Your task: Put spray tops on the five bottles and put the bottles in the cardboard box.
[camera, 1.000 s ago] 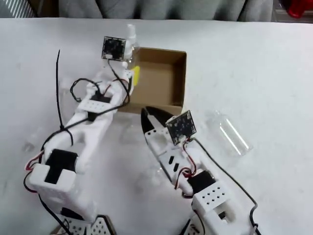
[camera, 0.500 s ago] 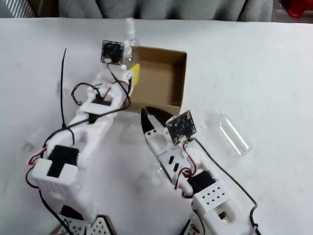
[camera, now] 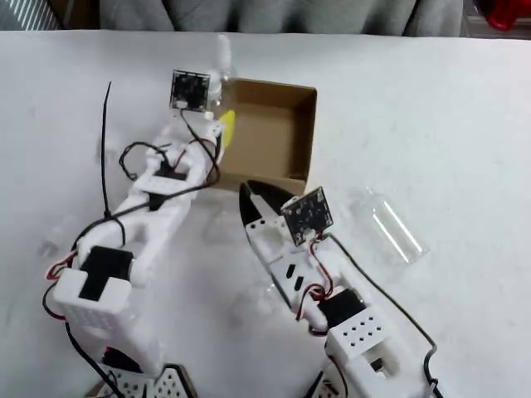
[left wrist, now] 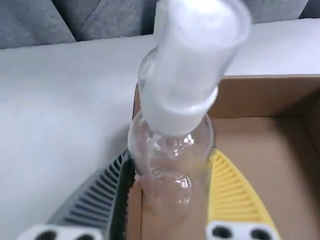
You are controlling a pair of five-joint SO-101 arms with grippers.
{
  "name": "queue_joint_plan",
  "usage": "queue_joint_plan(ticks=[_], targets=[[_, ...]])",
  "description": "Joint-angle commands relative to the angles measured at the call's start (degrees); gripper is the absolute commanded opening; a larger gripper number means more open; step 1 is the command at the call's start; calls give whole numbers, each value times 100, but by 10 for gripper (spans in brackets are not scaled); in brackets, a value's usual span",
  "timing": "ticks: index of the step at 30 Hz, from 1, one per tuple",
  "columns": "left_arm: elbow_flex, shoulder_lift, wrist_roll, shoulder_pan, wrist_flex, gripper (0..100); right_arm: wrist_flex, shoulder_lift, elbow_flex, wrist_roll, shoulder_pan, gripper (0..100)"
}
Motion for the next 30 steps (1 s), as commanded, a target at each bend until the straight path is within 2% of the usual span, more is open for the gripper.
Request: queue_joint_plan(ticks=[1, 14, 21, 30], targets=[[62, -92, -44, -40, -141, 57, -110, -75, -185, 53, 40, 15], [79, -48, -44, -84, -149, 59, -101, -75, -185, 53, 40, 15], [79, -92, -18, -84, 246, 189, -101, -75, -185, 62, 40, 15], [79, -92, -9, -189, 255, 196, -92, -75, -185, 97, 40, 15]])
